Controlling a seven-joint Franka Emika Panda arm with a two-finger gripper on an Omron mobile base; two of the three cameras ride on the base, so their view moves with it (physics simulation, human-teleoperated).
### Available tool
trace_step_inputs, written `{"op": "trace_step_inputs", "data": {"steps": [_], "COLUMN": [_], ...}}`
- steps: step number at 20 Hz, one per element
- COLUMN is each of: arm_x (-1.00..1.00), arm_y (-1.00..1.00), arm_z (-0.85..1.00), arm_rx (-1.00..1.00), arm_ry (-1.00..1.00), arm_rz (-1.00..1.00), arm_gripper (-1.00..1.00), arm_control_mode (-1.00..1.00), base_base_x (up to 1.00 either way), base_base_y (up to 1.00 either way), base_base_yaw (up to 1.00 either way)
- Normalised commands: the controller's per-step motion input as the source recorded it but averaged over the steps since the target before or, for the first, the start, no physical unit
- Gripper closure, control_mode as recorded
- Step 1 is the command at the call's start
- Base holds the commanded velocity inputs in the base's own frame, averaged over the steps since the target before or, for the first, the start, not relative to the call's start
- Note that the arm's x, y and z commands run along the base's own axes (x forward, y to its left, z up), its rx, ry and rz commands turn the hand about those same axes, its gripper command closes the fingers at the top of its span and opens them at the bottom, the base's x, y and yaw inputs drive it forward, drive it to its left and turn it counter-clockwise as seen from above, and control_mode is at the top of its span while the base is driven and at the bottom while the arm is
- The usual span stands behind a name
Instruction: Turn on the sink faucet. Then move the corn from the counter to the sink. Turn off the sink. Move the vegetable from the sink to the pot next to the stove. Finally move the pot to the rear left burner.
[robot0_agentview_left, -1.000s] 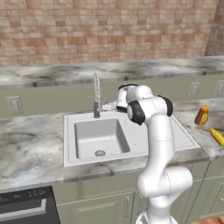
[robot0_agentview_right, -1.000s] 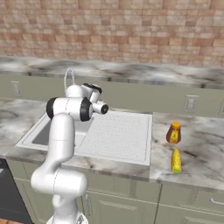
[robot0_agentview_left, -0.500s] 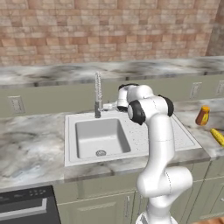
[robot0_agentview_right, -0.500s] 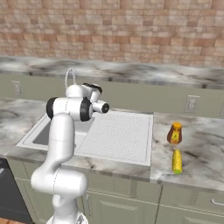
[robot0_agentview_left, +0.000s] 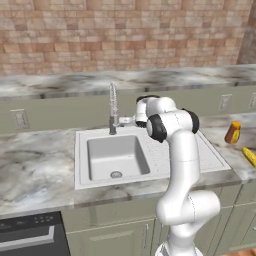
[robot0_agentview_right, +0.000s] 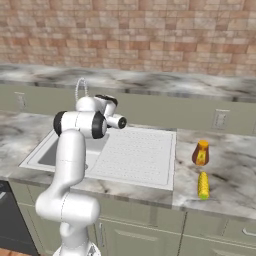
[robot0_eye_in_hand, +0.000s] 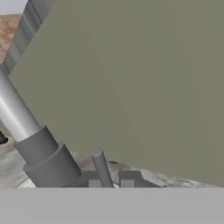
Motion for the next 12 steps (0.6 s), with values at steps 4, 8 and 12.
{"op": "trace_step_inputs", "data": {"steps": [4, 8, 12], "arm_x": [-0.03, -0.05, -0.14], "arm_y": [-0.87, -0.84, -0.81], "arm_z": [-0.13, -0.14, -0.15], "arm_rx": [0.05, 0.04, 0.04], "arm_ry": [0.09, 0.08, 0.07], "arm_rz": [-0.01, -0.01, -0.03], "arm_gripper": [1.00, 1.00, 1.00], "arm_control_mode": [-1.00, -1.00, -1.00], "base_base_x": [0.00, 0.00, 0.00], "base_base_y": [0.00, 0.00, 0.00], "base_base_yaw": [0.00, 0.00, 0.00]}}
